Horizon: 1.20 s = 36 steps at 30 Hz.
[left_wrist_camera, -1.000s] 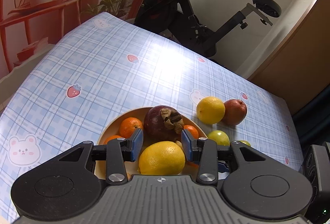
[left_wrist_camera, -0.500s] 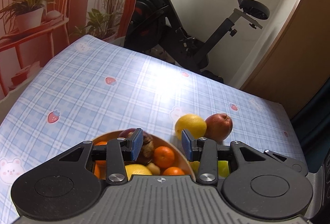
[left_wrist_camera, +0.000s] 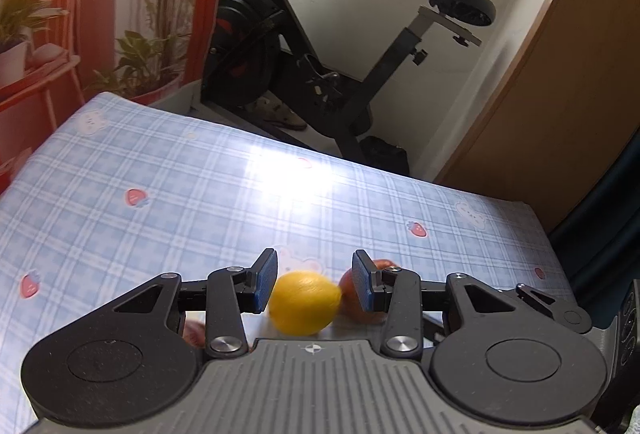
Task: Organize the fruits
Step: 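Grasp a red apple with the left gripper while the right gripper grasps another apple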
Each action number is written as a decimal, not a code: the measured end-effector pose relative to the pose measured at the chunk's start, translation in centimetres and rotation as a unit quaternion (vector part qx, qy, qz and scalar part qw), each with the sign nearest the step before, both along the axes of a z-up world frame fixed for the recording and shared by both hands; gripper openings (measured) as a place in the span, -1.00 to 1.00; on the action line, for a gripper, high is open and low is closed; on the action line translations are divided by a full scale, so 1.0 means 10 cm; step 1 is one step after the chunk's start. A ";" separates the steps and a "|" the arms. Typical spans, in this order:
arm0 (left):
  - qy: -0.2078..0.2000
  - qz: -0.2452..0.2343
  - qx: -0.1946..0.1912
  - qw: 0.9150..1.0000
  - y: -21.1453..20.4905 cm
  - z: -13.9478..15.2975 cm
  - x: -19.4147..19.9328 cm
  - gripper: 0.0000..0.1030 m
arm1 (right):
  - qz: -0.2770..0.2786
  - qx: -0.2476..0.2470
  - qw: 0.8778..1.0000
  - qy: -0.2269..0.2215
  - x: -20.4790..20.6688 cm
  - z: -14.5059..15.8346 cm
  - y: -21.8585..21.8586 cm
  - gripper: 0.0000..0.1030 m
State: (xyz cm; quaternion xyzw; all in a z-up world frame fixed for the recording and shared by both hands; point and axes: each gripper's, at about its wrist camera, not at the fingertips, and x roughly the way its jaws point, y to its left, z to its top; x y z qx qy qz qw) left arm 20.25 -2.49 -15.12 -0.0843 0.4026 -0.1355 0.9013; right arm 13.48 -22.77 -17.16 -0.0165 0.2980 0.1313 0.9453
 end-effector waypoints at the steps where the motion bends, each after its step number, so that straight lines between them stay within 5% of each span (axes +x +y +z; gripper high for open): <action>1: 0.003 -0.006 0.000 1.000 -0.05 -0.03 0.06 -0.18 | 0.005 -0.005 1.000 0.003 0.03 -0.03 -0.01 0.04; 22: 0.124 -0.071 -0.043 0.989 -0.47 -0.64 0.74 -0.18 | 0.066 0.004 0.997 0.044 0.34 -0.43 0.00 0.18; 36: 0.112 -0.115 -0.025 0.987 -0.62 -0.50 0.64 -0.36 | 0.050 0.012 0.998 0.043 0.24 -0.30 -0.09 0.16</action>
